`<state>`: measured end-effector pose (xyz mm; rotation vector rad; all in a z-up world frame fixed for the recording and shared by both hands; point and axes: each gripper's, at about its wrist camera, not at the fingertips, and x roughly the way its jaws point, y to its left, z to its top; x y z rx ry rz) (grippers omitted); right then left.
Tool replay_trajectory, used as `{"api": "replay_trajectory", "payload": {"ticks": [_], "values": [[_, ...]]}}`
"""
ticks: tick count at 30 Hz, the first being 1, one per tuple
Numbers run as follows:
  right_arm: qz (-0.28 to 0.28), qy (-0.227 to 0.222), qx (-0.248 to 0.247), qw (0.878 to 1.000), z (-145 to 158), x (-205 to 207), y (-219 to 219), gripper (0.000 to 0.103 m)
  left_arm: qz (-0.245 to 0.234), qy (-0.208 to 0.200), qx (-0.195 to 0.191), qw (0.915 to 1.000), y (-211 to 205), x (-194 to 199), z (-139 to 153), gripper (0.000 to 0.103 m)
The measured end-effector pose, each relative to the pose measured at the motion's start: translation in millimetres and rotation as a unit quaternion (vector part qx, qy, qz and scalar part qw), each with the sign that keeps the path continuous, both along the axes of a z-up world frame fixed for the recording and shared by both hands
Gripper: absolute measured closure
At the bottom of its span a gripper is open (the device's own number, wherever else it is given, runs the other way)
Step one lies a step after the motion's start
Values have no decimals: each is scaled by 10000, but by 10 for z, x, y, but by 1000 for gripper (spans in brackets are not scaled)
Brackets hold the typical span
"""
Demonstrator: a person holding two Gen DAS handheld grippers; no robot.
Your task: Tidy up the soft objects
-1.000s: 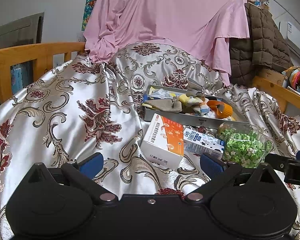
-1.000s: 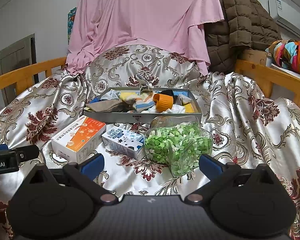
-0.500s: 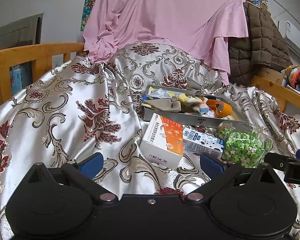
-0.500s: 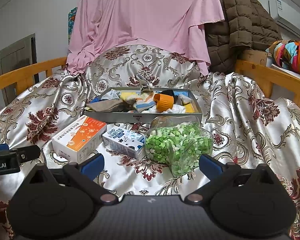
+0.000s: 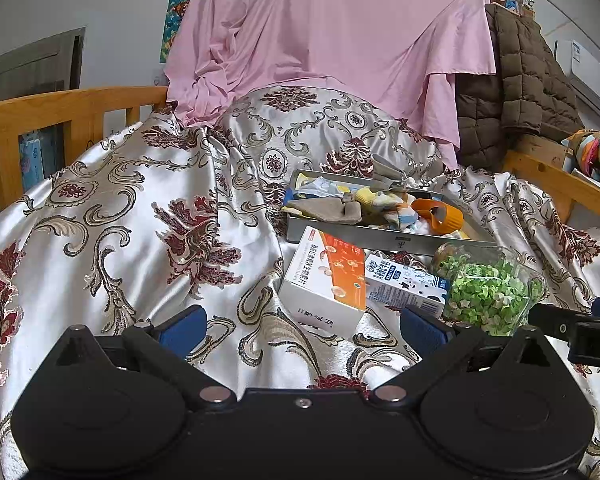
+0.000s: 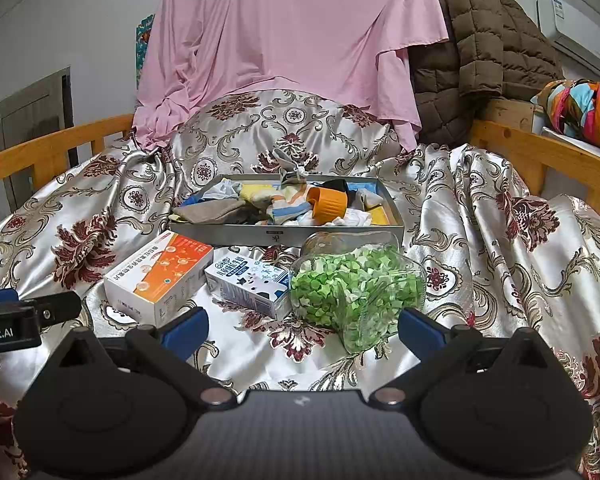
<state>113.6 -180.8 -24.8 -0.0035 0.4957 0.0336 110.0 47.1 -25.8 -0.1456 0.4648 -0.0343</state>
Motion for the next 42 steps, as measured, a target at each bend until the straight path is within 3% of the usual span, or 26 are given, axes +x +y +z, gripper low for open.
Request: {"api": "replay_trajectory", "payload": {"ticks": [42], "values": [[18, -3, 1, 10000, -4, -12, 8, 0, -14, -24, 72, 10000, -4, 0, 10, 1]]}}
